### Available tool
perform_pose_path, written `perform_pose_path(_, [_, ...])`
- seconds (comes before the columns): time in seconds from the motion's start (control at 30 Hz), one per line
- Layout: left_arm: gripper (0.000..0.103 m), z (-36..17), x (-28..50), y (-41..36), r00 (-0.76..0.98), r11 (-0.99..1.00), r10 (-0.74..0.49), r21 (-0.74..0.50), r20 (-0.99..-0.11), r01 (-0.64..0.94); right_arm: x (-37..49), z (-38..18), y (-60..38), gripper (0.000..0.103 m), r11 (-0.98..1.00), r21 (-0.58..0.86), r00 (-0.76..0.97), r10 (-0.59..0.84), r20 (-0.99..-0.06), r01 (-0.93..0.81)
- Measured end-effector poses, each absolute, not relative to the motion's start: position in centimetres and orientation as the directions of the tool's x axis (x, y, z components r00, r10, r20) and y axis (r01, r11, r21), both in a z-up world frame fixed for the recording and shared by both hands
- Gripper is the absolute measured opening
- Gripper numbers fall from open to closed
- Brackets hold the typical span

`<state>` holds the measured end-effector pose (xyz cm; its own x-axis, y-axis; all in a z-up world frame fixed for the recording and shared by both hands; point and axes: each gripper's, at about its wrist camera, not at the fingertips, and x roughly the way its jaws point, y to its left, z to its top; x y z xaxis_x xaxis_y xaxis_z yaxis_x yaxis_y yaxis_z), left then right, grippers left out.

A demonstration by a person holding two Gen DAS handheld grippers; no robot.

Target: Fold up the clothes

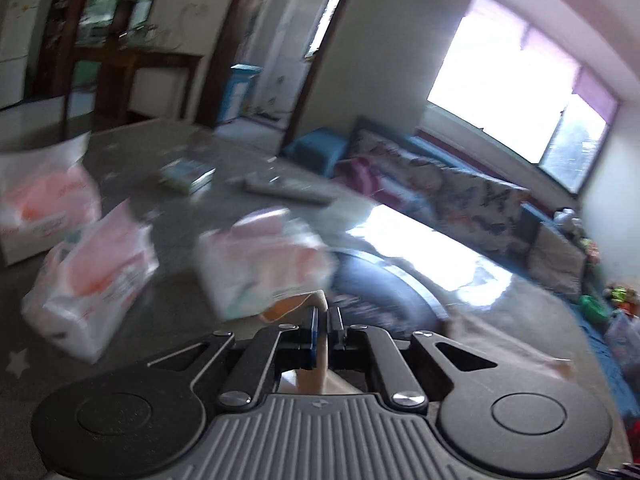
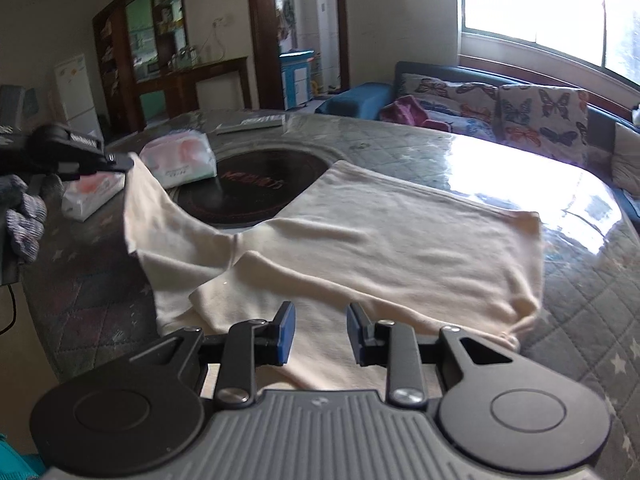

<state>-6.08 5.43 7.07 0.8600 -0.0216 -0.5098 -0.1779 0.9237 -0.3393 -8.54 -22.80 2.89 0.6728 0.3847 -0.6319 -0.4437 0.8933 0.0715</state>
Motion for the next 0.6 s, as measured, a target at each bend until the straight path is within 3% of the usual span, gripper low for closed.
perform_pose_path(0.27, [0.004, 12.2, -6.5, -2.4, 0.881, 0.92, -0.278, -0.371, -0.382, 0.13, -9.2, 3.3, -25.6, 0.028, 0.917, 0.113, 0.711, 0.371, -0.597, -0.384])
perform_pose_path(0.6, [0.005, 9.0, -7.8, -10.1, 0.711, 0.858, -0.512, -0.326, -0.482, 0.397, -9.8, 2.9, -29.5, 0.028, 0.945, 0.167, 0.737, 0.323, -0.594, -0.28])
